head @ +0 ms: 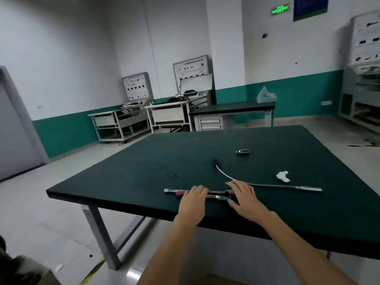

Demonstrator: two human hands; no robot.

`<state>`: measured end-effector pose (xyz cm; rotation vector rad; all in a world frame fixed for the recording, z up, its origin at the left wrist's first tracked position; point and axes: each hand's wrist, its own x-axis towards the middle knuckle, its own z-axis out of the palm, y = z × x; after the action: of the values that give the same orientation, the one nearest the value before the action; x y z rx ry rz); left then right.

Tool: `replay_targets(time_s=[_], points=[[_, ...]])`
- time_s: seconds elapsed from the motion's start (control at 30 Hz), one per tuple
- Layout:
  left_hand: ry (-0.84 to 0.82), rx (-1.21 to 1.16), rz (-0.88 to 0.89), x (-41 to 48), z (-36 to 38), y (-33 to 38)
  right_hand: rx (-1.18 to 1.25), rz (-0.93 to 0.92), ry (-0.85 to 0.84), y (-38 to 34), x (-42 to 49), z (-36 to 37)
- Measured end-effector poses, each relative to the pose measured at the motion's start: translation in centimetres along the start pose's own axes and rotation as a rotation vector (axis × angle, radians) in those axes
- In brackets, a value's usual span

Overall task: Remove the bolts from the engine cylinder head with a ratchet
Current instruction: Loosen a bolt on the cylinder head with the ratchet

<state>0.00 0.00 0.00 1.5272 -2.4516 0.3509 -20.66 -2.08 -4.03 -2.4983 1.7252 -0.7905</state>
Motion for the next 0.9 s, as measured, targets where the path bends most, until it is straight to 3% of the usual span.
replay_targets(time_s=[0.07, 0.23, 0.5, 0.63, 0.73, 0.83, 0.9], points=[[-0.034, 0.075, 0.019, 1.3, 0.7, -0.3, 0.100, 0.090, 0.008, 0.7, 0.7, 0.8], [-0.125, 0.271, 0.074, 3.5, 3.7, 0.1, 0.054, 0.069, -0.084, 1.5, 2.1, 2.4], [-0.108, 0.229, 0.187, 3.2, 4.0, -0.7, -0.014, 0.040, -0.002, 1.8, 1.9, 2.7], [-0.068, 0.023, -0.051, -1.1, 1.4, -2.0, -0.096, 0.036, -0.027, 1.1, 2.0, 2.1], [0.112, -0.327, -0.327, -7.0, -1.7, -2.5, -0.158, -0.011, -0.044, 0.3, 1.7, 1.5], [0.330, -0.732, -0.529, -14.2, -5.9, -2.5, -0.040, -0.041, -0.029, -1.0, 0.5, 0.3], [0.377, -0.944, -0.665, -18.8, -8.7, -3.3, 0.096, -0.021, 0.067, -2.6, -0.3, 0.5]])
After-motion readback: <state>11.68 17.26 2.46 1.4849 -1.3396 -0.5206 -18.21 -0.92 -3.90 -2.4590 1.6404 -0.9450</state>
